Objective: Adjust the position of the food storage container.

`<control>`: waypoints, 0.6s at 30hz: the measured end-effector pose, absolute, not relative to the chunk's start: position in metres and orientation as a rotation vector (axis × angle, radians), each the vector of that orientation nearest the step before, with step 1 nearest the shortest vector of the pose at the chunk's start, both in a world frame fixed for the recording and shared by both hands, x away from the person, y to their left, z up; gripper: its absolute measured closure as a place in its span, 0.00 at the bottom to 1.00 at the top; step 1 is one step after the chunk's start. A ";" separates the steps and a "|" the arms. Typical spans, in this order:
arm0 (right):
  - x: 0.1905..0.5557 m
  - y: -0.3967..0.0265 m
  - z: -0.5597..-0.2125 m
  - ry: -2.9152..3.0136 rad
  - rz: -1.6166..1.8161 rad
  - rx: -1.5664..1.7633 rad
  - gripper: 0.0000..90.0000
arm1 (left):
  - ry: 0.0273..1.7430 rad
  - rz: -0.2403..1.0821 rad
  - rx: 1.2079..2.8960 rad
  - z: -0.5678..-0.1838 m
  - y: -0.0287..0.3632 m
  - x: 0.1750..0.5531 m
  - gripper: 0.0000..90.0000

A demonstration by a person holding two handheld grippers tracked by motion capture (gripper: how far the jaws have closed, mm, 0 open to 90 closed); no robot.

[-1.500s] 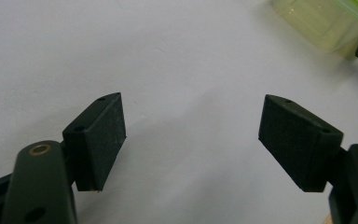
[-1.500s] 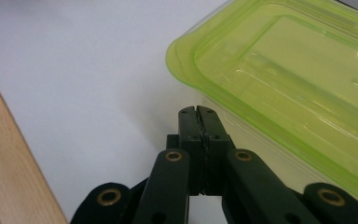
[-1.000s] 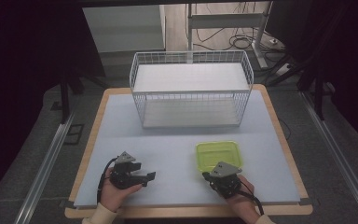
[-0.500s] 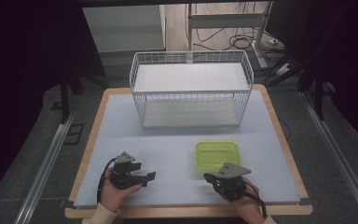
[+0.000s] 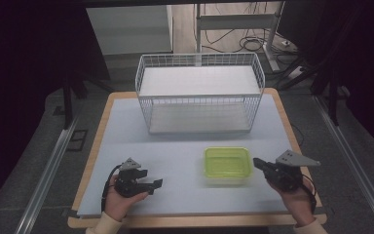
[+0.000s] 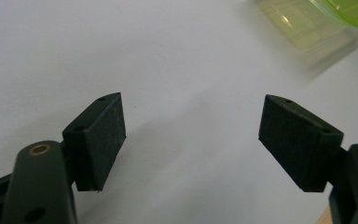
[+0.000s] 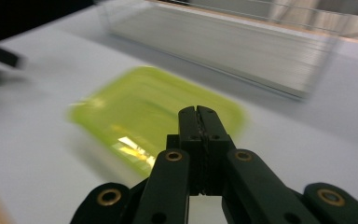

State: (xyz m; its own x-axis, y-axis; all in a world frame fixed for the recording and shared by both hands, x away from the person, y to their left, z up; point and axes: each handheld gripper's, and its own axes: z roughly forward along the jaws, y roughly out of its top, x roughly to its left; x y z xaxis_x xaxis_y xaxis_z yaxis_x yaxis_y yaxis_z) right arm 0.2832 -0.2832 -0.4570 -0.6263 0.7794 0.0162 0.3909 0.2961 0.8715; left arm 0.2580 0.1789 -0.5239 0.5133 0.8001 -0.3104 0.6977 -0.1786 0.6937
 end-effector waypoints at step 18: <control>0.337 -0.294 -0.512 2.315 1.129 1.290 1.00 | 1.225 0.153 1.936 -0.525 0.178 0.258 0.25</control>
State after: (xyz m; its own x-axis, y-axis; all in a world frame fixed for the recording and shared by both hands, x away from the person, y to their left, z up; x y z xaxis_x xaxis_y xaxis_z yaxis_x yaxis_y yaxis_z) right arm 0.3368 -0.2941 -0.5117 -0.5719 0.8087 0.1379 0.6066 0.3037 0.7347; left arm 0.2584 0.1782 -0.5250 0.5190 0.7982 -0.3058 0.6986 -0.1900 0.6898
